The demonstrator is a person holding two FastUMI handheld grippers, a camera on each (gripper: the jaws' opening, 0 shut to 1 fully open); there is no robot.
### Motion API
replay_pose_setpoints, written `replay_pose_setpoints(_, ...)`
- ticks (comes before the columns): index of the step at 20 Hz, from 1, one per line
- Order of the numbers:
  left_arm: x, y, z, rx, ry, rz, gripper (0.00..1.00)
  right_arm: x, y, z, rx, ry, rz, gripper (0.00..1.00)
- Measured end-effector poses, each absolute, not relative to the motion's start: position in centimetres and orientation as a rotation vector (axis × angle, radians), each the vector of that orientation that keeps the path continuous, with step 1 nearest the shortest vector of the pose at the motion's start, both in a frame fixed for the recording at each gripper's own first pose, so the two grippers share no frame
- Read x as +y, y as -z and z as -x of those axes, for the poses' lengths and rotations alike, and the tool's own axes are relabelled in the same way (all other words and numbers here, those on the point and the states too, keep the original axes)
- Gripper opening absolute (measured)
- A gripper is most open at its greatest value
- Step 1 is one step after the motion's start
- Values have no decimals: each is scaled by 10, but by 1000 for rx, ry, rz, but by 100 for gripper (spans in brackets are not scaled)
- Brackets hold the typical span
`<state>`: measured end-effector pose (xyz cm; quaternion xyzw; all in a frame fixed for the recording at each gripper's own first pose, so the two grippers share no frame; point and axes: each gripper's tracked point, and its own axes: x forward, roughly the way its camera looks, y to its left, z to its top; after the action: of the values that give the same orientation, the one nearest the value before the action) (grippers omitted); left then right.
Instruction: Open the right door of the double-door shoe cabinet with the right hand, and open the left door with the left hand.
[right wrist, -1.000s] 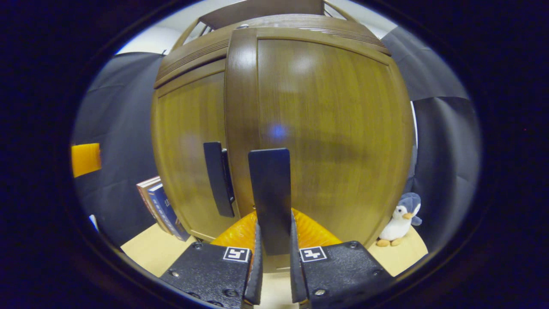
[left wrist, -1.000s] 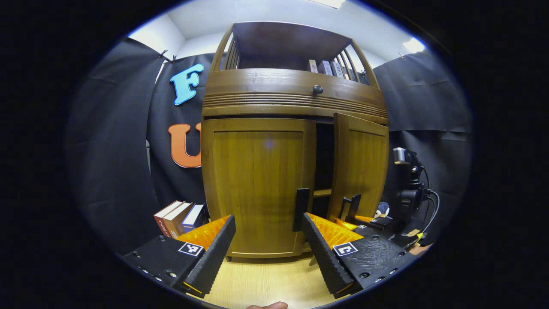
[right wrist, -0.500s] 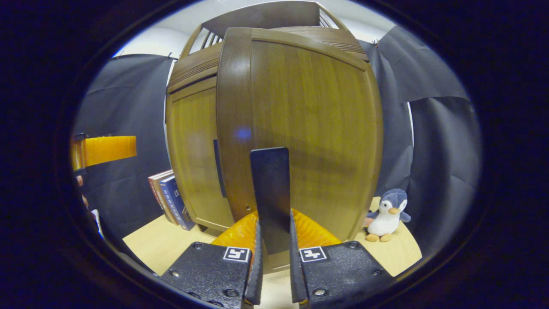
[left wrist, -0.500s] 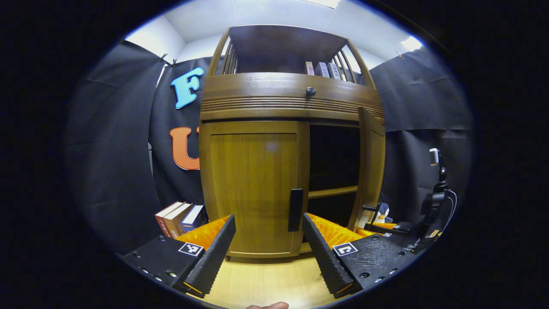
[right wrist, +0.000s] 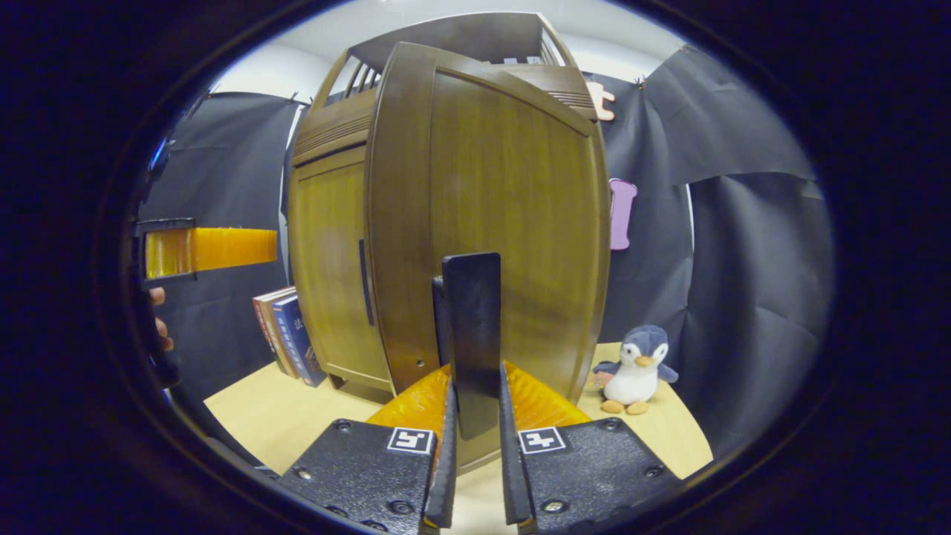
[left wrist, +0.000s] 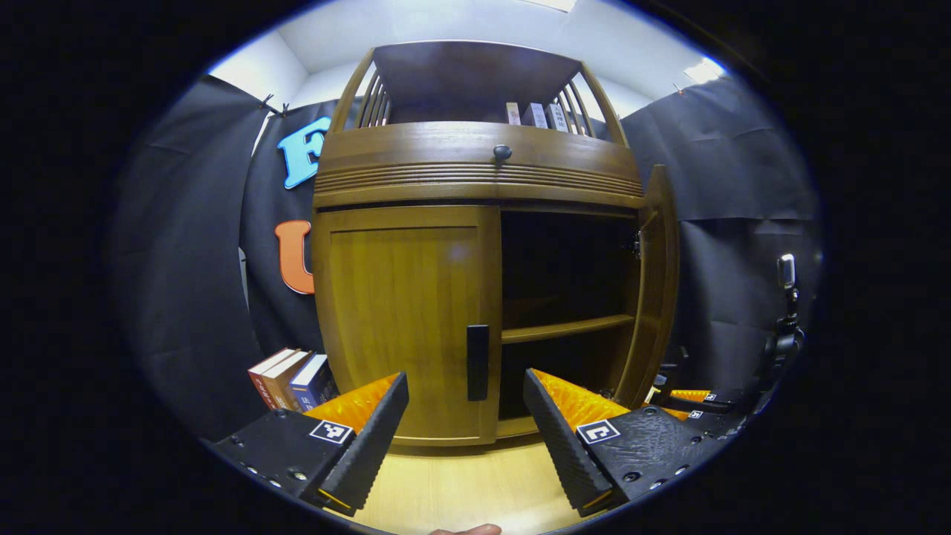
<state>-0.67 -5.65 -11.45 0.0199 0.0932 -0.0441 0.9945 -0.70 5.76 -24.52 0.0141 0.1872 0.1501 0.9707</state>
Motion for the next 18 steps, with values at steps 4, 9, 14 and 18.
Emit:
replay_pose_setpoints(4,-67,116,4,190,101,-39,94,35,244,15,386,-279,-14,27)
replay_pose_setpoints(9,-83,122,1,205,124,-38,94,1,251,26,391,-217,50,26)
replay_pose_setpoints(14,-100,125,-8,211,153,-32,94,-49,249,25,409,-112,30,18)
replay_pose_setpoints(18,-121,131,-15,229,192,-3,94,-74,247,27,418,-65,31,9)
